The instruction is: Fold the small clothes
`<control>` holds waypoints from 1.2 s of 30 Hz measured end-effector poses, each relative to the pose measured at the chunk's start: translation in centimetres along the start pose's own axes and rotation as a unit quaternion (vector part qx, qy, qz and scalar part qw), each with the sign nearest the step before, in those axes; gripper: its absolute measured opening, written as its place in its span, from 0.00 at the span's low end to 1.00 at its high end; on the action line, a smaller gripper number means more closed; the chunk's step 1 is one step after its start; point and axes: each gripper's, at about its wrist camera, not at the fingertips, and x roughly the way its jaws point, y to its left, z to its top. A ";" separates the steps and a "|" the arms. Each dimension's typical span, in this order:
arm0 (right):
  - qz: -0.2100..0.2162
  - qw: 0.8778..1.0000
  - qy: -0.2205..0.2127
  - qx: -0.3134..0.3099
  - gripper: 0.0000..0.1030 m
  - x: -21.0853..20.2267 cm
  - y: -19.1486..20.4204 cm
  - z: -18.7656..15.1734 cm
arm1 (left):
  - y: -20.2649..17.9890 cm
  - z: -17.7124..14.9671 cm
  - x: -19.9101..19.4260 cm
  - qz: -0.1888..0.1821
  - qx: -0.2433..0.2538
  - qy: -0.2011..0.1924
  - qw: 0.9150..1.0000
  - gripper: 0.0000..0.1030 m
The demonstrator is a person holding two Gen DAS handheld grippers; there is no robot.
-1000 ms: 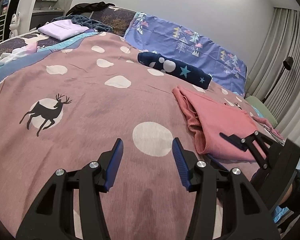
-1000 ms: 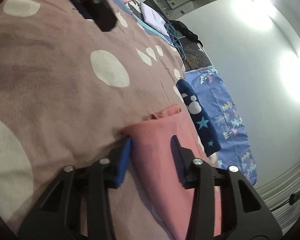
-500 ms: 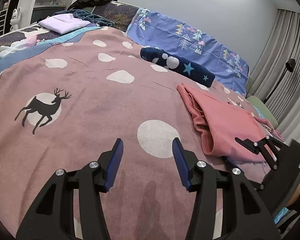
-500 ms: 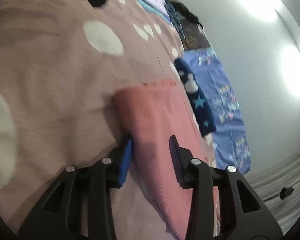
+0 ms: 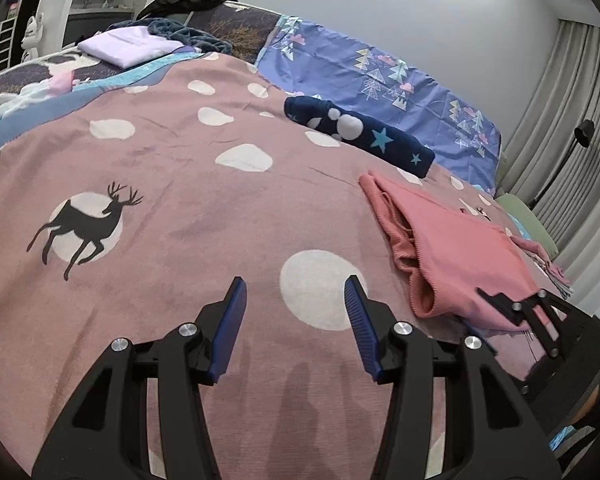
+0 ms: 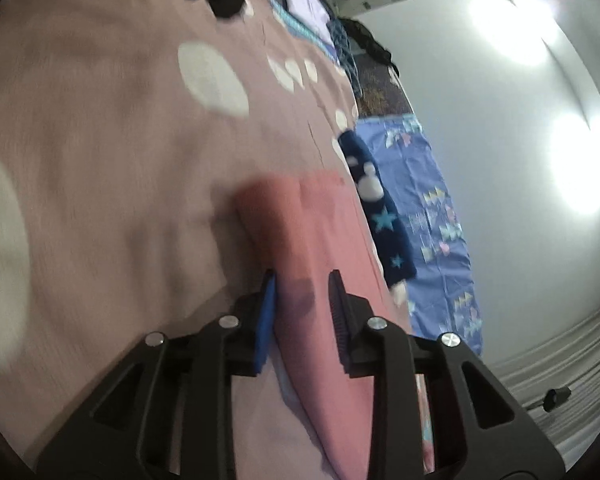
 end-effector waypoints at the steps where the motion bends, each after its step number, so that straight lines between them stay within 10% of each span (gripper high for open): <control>1: 0.001 1.000 0.013 0.001 0.26 0.1 -0.2 -0.4 | 0.1 0.0 0.1 0.000 -0.003 0.001 1.000 0.50; 7: -0.017 0.999 0.048 0.005 0.26 1.3 -0.5 -1.4 | -0.2 0.0 0.4 -0.010 0.003 0.006 1.000 0.50; 16: 0.002 0.997 -0.078 0.016 0.16 -0.8 0.8 2.6 | -1.2 0.9 1.1 -0.084 0.009 0.016 0.996 0.48; 19: 0.039 0.994 -0.095 0.033 0.20 -1.9 0.2 2.1 | -2.7 0.9 1.7 -0.165 0.040 0.031 0.985 0.30; 22: 0.079 0.992 -0.089 0.051 0.44 -3.2 -1.3 0.3 | -4.7 0.7 3.3 -0.206 0.087 0.065 0.972 0.29; 26: 0.081 0.990 -0.037 0.105 0.51 -3.7 -4.0 -2.7 | -7.4 0.6 5.6 -0.246 0.137 0.108 0.953 0.29; 36: 0.073 0.988 0.007 0.137 0.58 -3.8 -4.1 -4.6 | -9.4 1.6 9.5 -0.249 0.178 0.180 0.935 0.37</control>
